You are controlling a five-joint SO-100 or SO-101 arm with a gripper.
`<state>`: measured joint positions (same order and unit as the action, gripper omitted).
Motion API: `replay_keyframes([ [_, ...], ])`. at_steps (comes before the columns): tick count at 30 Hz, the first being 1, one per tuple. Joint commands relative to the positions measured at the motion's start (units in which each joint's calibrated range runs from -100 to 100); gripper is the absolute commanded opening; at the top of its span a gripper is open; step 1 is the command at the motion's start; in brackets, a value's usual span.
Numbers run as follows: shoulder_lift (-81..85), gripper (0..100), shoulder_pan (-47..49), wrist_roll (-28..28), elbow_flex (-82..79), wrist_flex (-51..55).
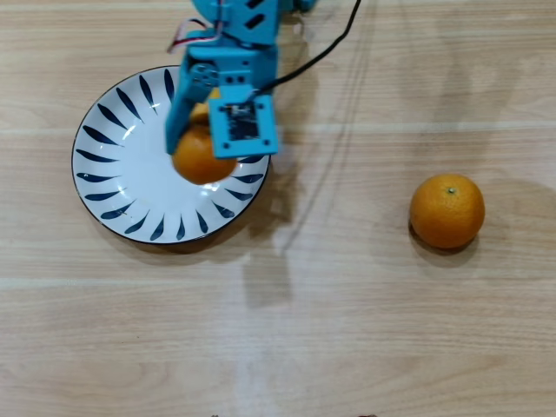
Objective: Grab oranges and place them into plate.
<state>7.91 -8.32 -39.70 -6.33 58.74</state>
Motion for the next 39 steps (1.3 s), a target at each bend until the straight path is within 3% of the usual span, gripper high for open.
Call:
replay_keyframes([
  [1, 5.7, 27, -7.7, 2.9, -3.9, -0.5],
  [9, 5.1, 27, -17.8, 6.6, -11.6, -0.7],
  [15, 5.1, 32, -17.7, 6.6, -14.8, -4.6],
  [22, 5.2, 45, -16.8, 6.5, -15.9, -4.2],
  [26, 6.0, 46, -16.4, 6.0, -14.8, -3.9],
  [29, 7.6, 39, -11.3, 5.8, -9.6, -1.2],
  [34, 9.7, 18, -1.9, 3.3, 1.5, 8.7],
  [39, 10.5, 11, 10.9, 4.9, 9.6, 10.3],
])
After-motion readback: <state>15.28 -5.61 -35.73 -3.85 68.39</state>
